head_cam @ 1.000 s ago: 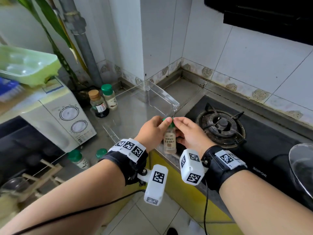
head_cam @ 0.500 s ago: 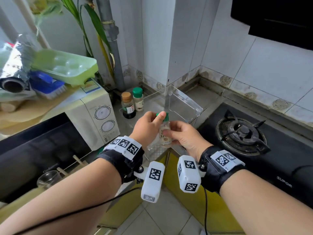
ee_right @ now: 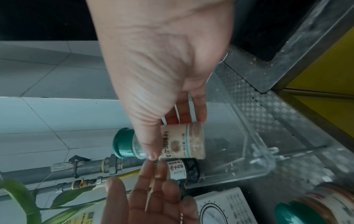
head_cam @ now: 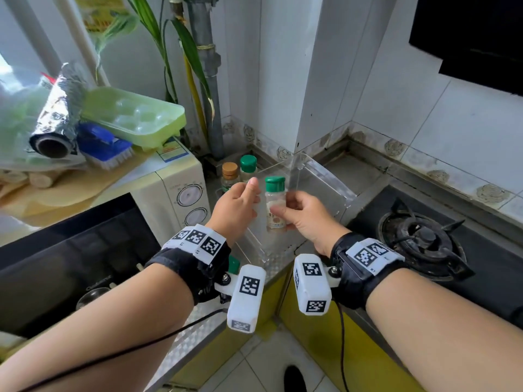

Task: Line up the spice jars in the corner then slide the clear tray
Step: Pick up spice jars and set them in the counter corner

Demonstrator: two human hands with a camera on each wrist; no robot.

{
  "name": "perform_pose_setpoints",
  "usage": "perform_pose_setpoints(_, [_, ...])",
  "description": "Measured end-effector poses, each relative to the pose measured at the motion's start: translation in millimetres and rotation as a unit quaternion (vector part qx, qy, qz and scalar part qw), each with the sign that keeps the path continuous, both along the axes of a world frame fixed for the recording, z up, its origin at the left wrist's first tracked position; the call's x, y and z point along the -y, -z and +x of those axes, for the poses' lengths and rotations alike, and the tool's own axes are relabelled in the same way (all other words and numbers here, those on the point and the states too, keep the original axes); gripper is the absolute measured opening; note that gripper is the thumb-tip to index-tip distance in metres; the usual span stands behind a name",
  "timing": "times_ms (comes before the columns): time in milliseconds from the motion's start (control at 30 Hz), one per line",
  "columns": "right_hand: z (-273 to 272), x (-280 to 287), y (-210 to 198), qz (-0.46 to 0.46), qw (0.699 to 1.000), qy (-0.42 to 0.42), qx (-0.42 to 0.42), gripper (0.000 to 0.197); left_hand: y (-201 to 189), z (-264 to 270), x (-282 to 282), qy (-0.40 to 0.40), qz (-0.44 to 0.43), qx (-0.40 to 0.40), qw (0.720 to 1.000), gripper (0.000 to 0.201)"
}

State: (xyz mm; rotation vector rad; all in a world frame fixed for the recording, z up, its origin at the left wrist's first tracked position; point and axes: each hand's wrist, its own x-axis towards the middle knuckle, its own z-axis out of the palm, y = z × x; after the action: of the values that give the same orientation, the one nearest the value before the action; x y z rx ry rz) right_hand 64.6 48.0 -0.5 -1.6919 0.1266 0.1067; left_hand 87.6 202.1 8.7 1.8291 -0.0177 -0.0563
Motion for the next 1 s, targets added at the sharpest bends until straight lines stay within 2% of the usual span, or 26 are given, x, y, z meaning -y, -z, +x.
perform_pose_setpoints(133, [29, 9, 2, -0.019, 0.999, 0.021, 0.015, 0.043, 2, 12, -4, -0.025, 0.000, -0.024, 0.999, 0.040])
perform_pose_setpoints(267, [55, 12, 0, -0.034, 0.999, 0.018, 0.029, 0.031, 2, 21, -2, -0.028, 0.042, -0.063, 0.997, 0.032])
perform_pose_setpoints(467, [94, 14, 0, -0.061, 0.997, -0.020, 0.031, 0.037, 0, 37, 7, -0.061, 0.033, -0.100, 0.992, 0.026])
perform_pose_setpoints(567, [114, 16, 8, -0.105, 0.994, -0.024, 0.032, 0.041, -6, 44, 8, -0.079, 0.035, -0.086, 0.992, 0.018])
perform_pose_setpoints(733, [139, 16, 17, -0.142, 0.989, -0.040, 0.023, 0.046, -23, 49, 10, -0.109, 0.013, -0.030, 0.994, 0.019])
perform_pose_setpoints(800, [145, 14, 17, -0.152, 0.986, -0.056, 0.026, 0.042, -27, 50, 11, -0.120, -0.004, -0.016, 0.993, 0.018])
perform_pose_setpoints(1000, [151, 9, 22, -0.175, 0.980, -0.094, 0.024, 0.044, -22, 46, 5, -0.127, -0.018, -0.005, 0.992, 0.015])
